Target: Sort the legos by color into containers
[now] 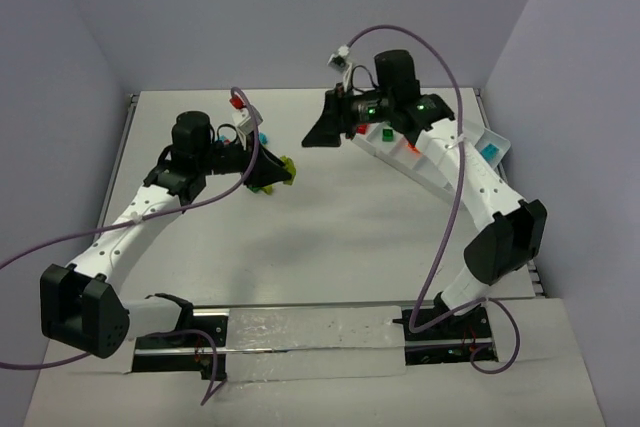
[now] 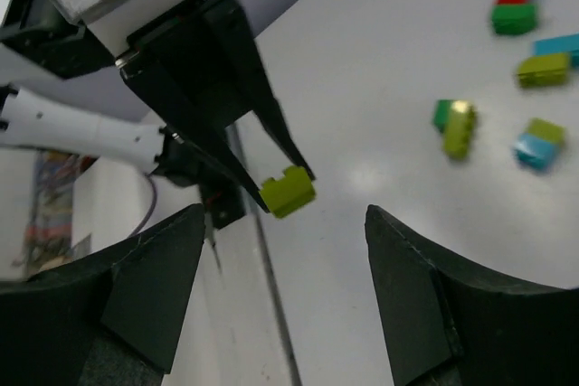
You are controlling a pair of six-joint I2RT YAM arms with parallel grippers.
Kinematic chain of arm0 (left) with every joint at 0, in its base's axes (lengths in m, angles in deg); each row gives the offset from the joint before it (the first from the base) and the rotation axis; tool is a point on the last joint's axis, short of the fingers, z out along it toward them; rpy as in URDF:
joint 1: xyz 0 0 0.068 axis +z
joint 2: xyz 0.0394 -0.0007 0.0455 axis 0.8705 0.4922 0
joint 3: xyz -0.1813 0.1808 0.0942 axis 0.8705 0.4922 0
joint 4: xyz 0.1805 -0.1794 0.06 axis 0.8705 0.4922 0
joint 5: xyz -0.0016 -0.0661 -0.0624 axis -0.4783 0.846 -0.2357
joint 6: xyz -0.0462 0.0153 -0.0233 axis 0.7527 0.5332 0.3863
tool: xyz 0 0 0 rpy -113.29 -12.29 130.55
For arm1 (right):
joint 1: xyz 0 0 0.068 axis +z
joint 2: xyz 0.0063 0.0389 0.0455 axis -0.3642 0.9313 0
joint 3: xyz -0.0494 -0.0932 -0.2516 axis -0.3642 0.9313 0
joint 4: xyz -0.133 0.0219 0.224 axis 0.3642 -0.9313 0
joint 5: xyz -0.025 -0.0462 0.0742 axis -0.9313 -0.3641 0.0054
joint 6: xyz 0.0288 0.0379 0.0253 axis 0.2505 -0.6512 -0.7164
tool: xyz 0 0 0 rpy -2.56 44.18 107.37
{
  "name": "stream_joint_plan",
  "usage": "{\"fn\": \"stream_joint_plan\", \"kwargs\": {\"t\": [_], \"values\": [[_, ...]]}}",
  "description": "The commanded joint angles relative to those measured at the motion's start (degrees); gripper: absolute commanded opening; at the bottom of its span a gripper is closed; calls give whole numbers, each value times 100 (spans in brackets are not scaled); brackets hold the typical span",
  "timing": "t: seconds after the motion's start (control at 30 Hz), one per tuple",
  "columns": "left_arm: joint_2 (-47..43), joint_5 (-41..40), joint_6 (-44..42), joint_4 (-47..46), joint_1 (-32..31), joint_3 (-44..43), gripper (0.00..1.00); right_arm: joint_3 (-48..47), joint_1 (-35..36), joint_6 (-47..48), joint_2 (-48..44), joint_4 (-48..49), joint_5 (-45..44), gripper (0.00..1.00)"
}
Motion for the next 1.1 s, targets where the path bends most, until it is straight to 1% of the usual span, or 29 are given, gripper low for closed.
{"fn": "stream_joint_plan", "kwargs": {"t": [0.0, 0.13, 0.2, 0.27, 0.4, 0.53, 0.57, 0.77, 0.97, 1.07], "values": [[-234, 502, -403, 31, -178, -21, 0, 498, 362, -53, 34, 111, 728, 80], [-317, 1199, -132, -174, -178, 137, 0, 800, 564, 571, -211, -65, 841, 79], [-330, 1413, 10, -254, -182, 159, 0, 950, 591, 836, -373, -110, 914, 77], [-327, 1540, 118, -291, -182, 160, 0, 1122, 598, 910, -480, -78, 998, 76], [-302, 1633, 267, -369, -182, 153, 0, 1355, 651, 936, -731, 113, 935, 74], [-231, 1730, 542, -616, -182, 186, 0, 1205, 773, 1012, -766, 6, 870, 72], [-207, 1730, 575, -641, -182, 186, 0, 1162, 845, 1182, -758, -85, 845, 71], [-105, 1726, 575, -554, -182, 137, 0, 942, 1192, 1409, -703, -386, 591, 71], [-54, 1705, 571, -546, -208, 120, 0, 866, 1263, 1364, -578, -392, 525, 71], [-45, 1647, 527, -518, -221, 128, 0, 796, 1303, 1332, -548, -351, 503, 67]]}}
